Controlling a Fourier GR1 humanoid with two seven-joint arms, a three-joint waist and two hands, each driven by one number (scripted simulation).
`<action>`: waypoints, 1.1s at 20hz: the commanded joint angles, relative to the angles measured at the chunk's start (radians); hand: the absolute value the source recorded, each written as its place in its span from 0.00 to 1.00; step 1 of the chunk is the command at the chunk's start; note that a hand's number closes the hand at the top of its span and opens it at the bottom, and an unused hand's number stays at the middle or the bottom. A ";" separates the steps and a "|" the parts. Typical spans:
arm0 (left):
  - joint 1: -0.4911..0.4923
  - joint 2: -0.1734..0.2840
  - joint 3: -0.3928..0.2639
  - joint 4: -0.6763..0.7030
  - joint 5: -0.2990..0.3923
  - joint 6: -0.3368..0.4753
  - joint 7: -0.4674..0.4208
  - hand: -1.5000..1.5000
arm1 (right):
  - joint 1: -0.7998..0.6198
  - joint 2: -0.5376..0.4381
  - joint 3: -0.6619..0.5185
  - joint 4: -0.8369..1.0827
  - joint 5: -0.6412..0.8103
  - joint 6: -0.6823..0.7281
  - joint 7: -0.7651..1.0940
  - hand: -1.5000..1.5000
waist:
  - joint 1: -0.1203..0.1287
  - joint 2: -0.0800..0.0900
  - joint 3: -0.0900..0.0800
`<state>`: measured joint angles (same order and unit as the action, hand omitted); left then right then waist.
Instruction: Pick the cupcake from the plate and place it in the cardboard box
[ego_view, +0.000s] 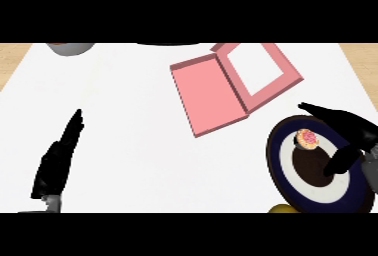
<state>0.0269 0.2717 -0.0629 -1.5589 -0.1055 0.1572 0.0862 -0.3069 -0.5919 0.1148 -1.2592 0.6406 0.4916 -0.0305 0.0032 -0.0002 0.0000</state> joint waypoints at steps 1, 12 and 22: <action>-0.032 -0.011 0.032 0.024 -0.026 -0.026 -0.004 0.50 | 0.054 0.030 -0.037 -0.063 0.034 0.013 0.000 0.00 | -0.004 0.000 0.000; -0.019 -0.037 0.072 -0.028 -0.046 -0.086 0.039 0.50 | 0.018 0.087 -0.064 0.094 0.160 -0.038 -0.123 0.00 | 0.000 0.000 0.000; -0.041 -0.055 0.112 0.017 -0.063 -0.116 0.020 0.50 | 0.006 0.165 -0.077 0.153 0.216 -0.046 -0.134 1.00 | -0.001 0.000 0.000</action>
<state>-0.0082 0.2158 0.0324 -1.5479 -0.1673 0.0645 0.1017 -0.3150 -0.4696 0.0391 -1.1222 0.8356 0.4785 -0.1495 0.0026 -0.0006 -0.0009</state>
